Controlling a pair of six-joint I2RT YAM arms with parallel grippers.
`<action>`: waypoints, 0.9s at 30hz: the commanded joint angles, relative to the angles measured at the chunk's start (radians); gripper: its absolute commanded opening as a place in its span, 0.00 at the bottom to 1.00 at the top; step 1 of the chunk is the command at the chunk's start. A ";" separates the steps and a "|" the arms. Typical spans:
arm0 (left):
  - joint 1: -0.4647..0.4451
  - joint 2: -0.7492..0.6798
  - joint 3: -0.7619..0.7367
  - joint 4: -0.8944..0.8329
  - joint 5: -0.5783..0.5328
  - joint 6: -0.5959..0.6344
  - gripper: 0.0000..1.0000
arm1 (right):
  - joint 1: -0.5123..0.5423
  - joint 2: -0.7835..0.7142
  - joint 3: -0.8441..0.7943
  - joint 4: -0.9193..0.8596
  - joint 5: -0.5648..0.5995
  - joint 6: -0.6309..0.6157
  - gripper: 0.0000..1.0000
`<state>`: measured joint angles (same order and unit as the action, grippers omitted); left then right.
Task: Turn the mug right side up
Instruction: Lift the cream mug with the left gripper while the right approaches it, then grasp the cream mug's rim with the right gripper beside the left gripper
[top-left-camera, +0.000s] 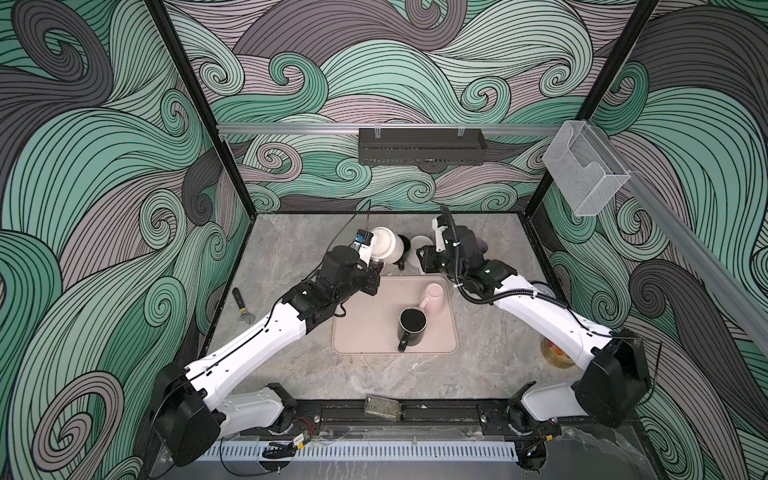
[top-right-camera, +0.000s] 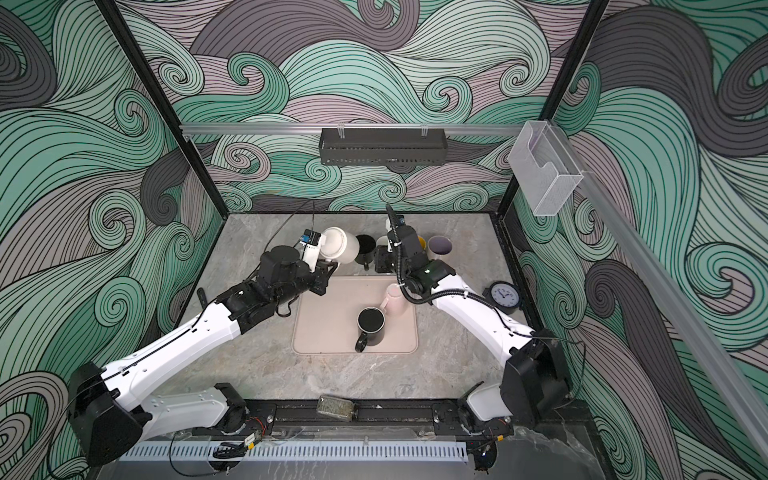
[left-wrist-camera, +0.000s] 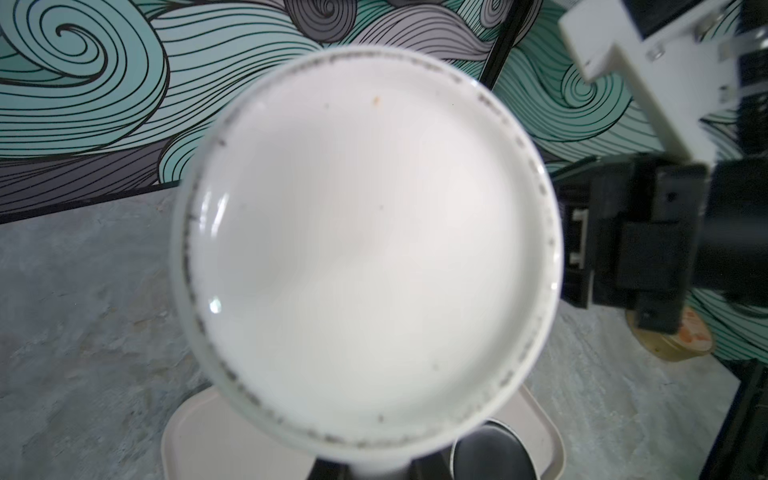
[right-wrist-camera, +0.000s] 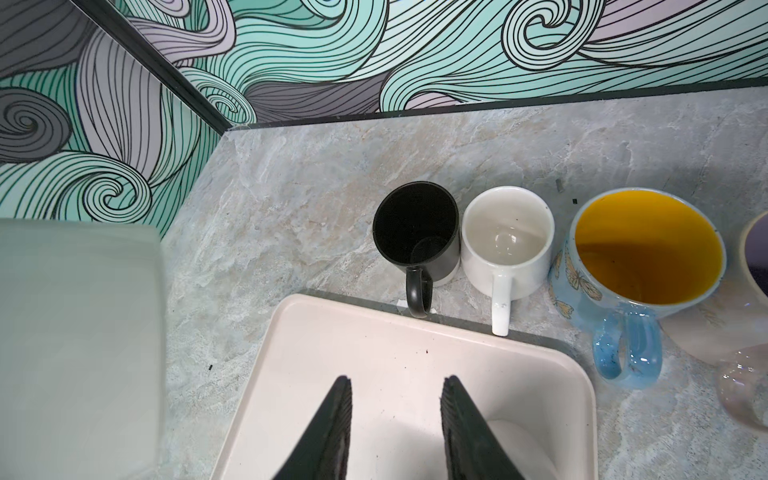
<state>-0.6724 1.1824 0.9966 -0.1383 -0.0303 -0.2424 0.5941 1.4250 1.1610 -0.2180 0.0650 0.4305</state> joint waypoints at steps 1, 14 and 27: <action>0.039 -0.042 0.029 0.188 0.131 -0.089 0.00 | -0.015 -0.036 -0.026 0.081 -0.035 0.039 0.38; 0.246 0.008 -0.075 0.601 0.570 -0.502 0.00 | -0.114 -0.083 -0.144 0.391 -0.418 0.256 0.36; 0.301 0.143 -0.111 1.001 0.709 -0.797 0.00 | -0.119 -0.011 -0.178 0.734 -0.679 0.519 0.37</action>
<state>-0.3862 1.3045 0.8745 0.6117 0.6243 -0.9382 0.4820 1.3960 1.0000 0.3790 -0.5255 0.8528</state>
